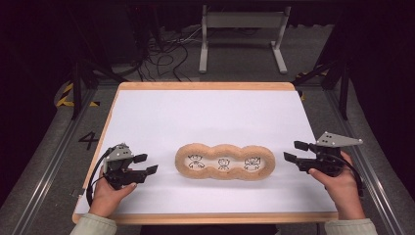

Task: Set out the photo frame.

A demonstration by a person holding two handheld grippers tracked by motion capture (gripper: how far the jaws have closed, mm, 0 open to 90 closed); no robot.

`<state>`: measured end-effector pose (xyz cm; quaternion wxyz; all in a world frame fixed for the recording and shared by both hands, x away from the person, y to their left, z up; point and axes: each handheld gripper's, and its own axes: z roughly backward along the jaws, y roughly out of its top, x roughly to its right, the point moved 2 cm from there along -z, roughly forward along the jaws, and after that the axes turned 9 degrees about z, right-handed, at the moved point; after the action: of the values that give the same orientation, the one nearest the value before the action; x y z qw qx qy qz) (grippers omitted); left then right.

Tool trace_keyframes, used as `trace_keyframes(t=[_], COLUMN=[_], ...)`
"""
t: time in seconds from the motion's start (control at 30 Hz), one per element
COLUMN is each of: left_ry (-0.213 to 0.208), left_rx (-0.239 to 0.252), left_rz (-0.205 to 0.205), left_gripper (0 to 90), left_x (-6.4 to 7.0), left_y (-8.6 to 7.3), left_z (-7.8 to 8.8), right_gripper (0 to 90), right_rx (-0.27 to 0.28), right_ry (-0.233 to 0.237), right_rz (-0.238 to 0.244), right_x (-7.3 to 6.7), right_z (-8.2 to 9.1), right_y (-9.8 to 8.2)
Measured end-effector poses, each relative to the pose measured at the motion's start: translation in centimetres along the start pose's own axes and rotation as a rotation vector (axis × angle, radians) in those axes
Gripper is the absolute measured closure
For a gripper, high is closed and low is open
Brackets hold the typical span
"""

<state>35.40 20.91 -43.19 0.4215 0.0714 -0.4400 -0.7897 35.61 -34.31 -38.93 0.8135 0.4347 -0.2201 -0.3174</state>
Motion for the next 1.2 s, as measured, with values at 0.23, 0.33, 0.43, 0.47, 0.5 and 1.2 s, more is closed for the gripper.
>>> trace_keyframes(t=[0.23, 0.33, 0.43, 0.47, 0.5, 1.2], left_ry=[0.01, 0.029, 0.037, 0.033, 0.031, 0.042], left_rx=[0.029, 0.04, 0.044, 0.05, 0.057, 0.031], left_rz=[0.051, 0.067, 0.095, 0.106, 0.129, 0.131], left_gripper=[37.8, 37.8, 37.8, 37.8, 37.8, 37.1], left_x=[-1.3, -1.9, -2.3, -2.5, -2.6, -2.5], left_y=[-1.0, -1.3, -1.7, -1.7, -1.8, -1.9], left_z=[0.6, 0.4, 0.3, 0.2, 0.2, -1.3], right_gripper=[32.0, 31.9, 31.2, 31.1, 31.1, 27.7], right_rx=[0.023, 0.015, 0.007, -0.002, -0.009, -0.109], right_ry=[0.002, 0.009, 0.016, 0.017, 0.018, 0.049], right_rz=[0.012, 0.017, 0.011, 0.008, -0.001, 0.009], right_x=[1.2, 1.5, 1.7, 1.7, 1.6, -0.4], right_z=[-0.3, -0.8, -1.3, -1.6, -1.7, -3.8], right_y=[-1.8, -2.5, -3.0, -3.3, -3.5, -6.6])
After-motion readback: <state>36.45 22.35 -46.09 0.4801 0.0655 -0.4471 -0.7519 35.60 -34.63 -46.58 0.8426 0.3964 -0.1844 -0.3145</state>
